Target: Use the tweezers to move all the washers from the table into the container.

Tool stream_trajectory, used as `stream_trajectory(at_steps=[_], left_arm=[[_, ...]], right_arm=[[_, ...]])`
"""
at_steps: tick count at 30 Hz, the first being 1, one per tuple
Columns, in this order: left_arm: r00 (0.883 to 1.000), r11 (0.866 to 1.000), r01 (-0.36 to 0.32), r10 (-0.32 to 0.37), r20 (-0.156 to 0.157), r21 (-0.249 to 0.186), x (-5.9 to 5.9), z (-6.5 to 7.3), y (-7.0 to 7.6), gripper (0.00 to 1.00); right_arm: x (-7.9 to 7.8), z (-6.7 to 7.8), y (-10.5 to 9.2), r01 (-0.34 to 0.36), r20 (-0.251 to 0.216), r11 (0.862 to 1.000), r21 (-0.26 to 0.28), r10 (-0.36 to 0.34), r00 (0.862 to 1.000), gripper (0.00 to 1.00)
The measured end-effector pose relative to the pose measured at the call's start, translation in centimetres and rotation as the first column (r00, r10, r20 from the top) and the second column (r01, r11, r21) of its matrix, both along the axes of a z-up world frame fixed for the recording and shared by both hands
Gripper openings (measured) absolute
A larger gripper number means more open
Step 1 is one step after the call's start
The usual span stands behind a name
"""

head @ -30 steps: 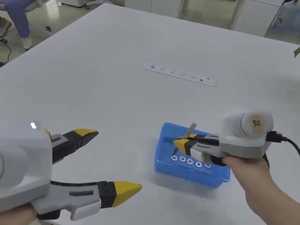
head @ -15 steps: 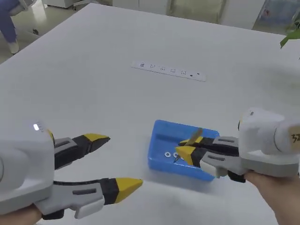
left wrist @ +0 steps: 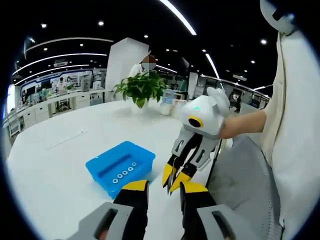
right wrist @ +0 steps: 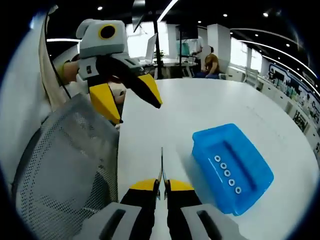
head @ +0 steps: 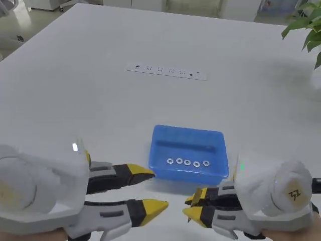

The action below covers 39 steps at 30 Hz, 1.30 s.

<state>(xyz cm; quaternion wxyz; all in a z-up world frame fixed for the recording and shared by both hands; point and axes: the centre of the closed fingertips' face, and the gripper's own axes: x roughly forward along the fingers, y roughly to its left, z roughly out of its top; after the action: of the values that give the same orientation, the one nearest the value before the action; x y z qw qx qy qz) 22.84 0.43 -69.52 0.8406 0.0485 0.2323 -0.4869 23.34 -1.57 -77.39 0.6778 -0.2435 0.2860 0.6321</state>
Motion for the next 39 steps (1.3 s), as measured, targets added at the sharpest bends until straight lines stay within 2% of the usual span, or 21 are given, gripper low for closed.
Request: stream_trajectory(at_steps=[2, 7, 10, 14, 18, 19, 21, 24, 29, 34, 39], left_arm=[[0.999, 0.999, 0.045, -0.045, -0.021, 0.007, -0.6, -0.5, -0.8, 0.16], [0.996, 0.996, 0.085, -0.085, -0.015, 0.014, -1.0, -0.6, -1.8, 0.15], [0.993, 0.992, 0.12, -0.12, -0.013, 0.026, -1.3, -0.8, -2.2, 0.13], [0.984, 0.981, 0.177, -0.176, -0.021, 0.083, -2.0, -1.7, -2.6, 0.16], [0.982, 0.978, 0.189, -0.189, -0.015, 0.09, -2.1, -1.7, -2.8, 0.13], [0.981, 0.977, 0.191, -0.191, -0.008, 0.099, -2.0, -1.7, -2.8, 0.1], [0.977, 0.967, 0.206, -0.211, 0.017, 0.15, -1.9, -2.1, -2.6, 0.04], [0.978, 0.963, 0.204, -0.21, 0.016, 0.176, -1.7, -2.5, -2.5, 0.0], [0.978, 0.962, 0.205, -0.21, 0.01, 0.18, -1.6, -2.7, -2.5, 0.0], [0.975, 0.951, 0.216, -0.22, -0.006, 0.223, -1.8, -3.5, -2.3, 0.0], [0.981, 0.957, 0.194, -0.19, -0.041, 0.217, -1.7, -3.9, -2.1, 0.0]], right_arm=[[-0.7, -0.3, 0.1, -0.04, 0.003, 0.999, -0.015, 0.04, 0.999, 0.03], [-2.1, -1.1, 0.3, -0.147, 0.032, 0.986, -0.079, 0.15, 0.988, 0.03], [-2.4, -1.1, 0.6, -0.157, 0.029, 0.984, -0.081, 0.159, 0.987, 0.03], [-2.4, -1.0, 0.8, -0.175, 0.038, 0.981, -0.086, 0.179, 0.983, 0.03], [-2.4, -1.1, 1.0, -0.198, 0.05, 0.975, -0.105, 0.204, 0.978, 0.03], [-2.4, -1.2, 1.0, -0.201, 0.053, 0.974, -0.108, 0.208, 0.977, 0.03], [-2.5, -1.2, 1.1, -0.207, 0.056, 0.972, -0.112, 0.214, 0.975, 0.03], [-2.6, -1.2, 1.1, -0.221, 0.059, 0.968, -0.119, 0.229, 0.972, 0.03], [-2.5, -1.3, 1.0, -0.227, 0.07, 0.964, -0.135, 0.238, 0.969, 0.03], [-2.6, -1.6, 0.9, -0.231, 0.064, 0.961, -0.15, 0.243, 0.968, 0.03], [-2.4, -1.7, 0.8, -0.218, 0.06, 0.965, -0.146, 0.228, 0.972, 0.04]])
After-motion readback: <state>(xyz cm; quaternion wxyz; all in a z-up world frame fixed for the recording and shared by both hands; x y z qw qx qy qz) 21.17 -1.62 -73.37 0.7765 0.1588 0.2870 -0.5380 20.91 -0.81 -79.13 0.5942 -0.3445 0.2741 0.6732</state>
